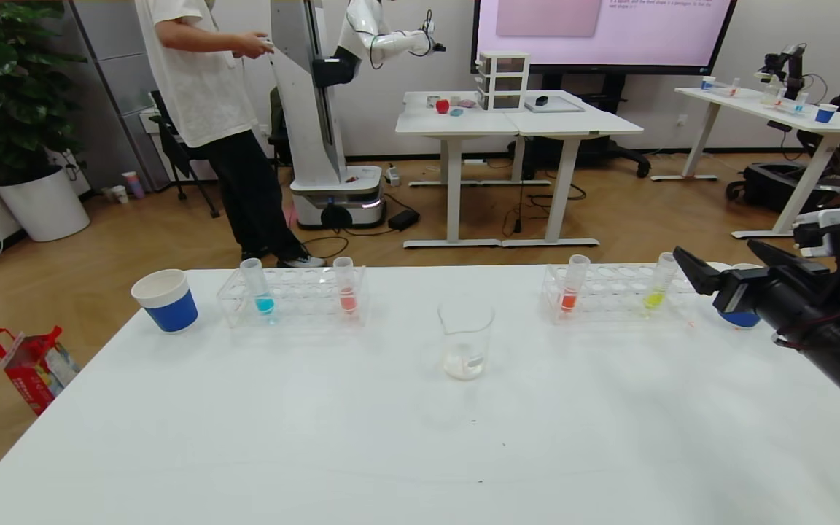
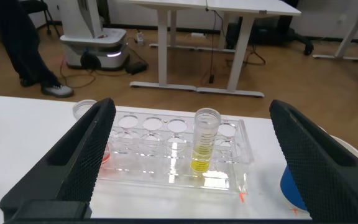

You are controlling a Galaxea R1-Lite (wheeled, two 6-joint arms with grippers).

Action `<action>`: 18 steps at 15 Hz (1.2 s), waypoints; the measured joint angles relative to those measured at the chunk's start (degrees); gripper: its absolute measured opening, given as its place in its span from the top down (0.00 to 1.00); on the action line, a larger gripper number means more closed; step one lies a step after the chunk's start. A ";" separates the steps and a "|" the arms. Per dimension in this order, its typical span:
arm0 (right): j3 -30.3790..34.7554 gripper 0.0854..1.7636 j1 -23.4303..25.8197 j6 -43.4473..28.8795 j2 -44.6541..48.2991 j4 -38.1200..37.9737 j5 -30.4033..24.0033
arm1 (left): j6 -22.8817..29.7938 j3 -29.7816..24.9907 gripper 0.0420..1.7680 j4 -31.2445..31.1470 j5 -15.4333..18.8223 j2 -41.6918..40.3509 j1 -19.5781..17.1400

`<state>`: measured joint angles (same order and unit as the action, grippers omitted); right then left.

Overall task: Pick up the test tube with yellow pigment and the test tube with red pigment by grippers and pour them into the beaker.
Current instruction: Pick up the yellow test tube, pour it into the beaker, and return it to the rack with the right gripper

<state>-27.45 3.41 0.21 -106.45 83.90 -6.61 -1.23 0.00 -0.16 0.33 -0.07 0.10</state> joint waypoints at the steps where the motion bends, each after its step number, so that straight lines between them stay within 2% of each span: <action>1: -0.30 0.02 0.30 -0.67 -3.47 2.93 -0.17 | -0.02 0.00 0.01 0.00 0.02 0.00 0.00; 5: -3.94 0.02 1.38 -5.66 -13.20 5.55 -0.41 | 0.02 0.00 0.01 0.00 0.02 0.00 0.00; 18: -23.84 0.02 1.84 -5.22 -29.94 5.55 -1.13 | 0.02 0.00 0.01 -0.02 0.02 0.00 0.00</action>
<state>-51.30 5.25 -5.01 -136.39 89.44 -7.74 -1.21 0.00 -0.18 0.35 -0.07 0.10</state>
